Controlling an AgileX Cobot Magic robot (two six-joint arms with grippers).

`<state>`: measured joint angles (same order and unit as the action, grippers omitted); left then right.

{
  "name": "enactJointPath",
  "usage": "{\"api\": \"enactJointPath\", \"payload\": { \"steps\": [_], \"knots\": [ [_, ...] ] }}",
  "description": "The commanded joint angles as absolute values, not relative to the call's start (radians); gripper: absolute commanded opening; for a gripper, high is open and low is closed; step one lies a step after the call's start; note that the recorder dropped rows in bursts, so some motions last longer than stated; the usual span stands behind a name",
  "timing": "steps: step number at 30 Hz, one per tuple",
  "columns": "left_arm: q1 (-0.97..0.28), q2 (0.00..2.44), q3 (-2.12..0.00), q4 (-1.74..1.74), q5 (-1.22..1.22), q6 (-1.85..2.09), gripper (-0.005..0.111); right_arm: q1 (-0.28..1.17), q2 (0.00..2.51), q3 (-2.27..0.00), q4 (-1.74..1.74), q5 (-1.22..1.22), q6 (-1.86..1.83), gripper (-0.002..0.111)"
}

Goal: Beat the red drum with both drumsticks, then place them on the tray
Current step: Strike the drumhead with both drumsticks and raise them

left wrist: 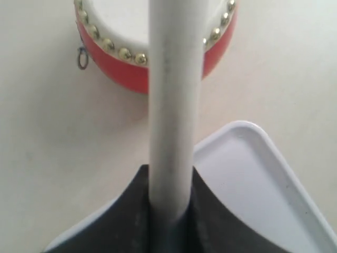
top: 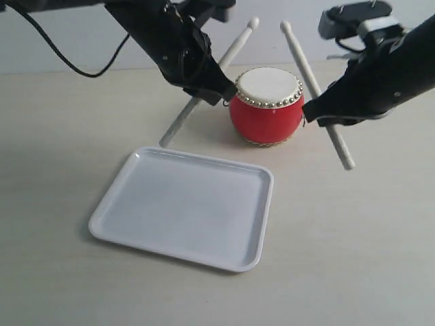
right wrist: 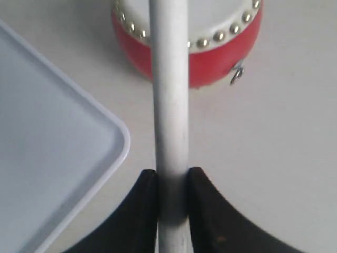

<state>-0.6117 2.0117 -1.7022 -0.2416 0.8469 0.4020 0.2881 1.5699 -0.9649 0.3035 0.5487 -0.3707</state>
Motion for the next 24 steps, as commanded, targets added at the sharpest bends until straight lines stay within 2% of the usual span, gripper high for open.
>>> {"api": "enactJointPath", "payload": {
  "steps": [1, 6, 11, 24],
  "knots": [
    [-0.616, 1.939, -1.7, -0.251, 0.866, 0.386, 0.0, 0.285, 1.726, -0.965, 0.306, 0.483, -0.373, 0.0],
    [-0.618, 1.931, -1.7, -0.251, 0.877, 0.383, 0.0, 0.285, 1.823, -0.987, 0.308, 0.477, -0.373, 0.0],
    [-0.618, 1.954, -1.7, -0.263, 0.87, 0.381, 0.0, 0.285, 1.796, -1.024, 0.31, 0.563, -0.369, 0.0],
    [-0.618, 2.243, -1.7, -0.298, 0.768, 0.389, 0.0, 0.285, 1.35, -1.03, 0.326, 0.659, -0.345, 0.0]
  ]
}}
